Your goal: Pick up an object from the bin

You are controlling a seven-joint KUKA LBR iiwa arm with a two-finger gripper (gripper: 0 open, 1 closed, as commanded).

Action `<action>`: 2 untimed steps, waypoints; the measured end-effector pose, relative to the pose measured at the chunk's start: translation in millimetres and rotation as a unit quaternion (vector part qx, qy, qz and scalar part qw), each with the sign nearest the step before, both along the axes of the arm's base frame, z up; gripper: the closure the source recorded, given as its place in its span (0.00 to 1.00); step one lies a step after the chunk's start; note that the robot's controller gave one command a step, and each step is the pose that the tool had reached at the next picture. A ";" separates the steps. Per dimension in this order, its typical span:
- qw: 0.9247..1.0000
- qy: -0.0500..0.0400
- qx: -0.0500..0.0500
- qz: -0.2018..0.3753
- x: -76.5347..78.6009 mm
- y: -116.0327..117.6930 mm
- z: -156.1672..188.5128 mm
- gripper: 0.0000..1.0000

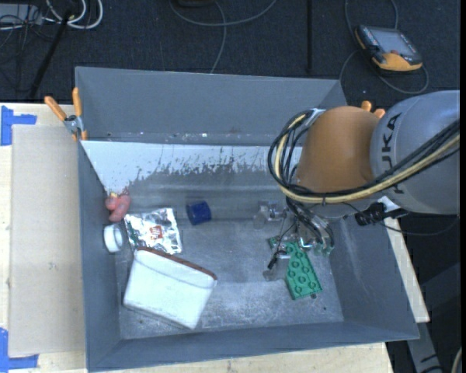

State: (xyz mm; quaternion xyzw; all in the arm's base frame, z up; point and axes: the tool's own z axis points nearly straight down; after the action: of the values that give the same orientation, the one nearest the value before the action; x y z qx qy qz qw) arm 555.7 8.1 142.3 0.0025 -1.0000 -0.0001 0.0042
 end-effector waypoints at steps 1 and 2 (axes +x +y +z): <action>0.989 -0.004 -0.001 0.146 12.2 -70.2 -11.9 0.00; 0.984 -0.002 0.002 0.178 -7.0 -75.2 -75.8 0.00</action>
Offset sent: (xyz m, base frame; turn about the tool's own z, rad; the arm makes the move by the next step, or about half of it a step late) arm 0.0122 -0.0677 -0.0110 -0.2980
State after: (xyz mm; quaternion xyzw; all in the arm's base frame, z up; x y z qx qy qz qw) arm 548.7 -67.1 66.5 0.1807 -0.9835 -0.0012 0.0019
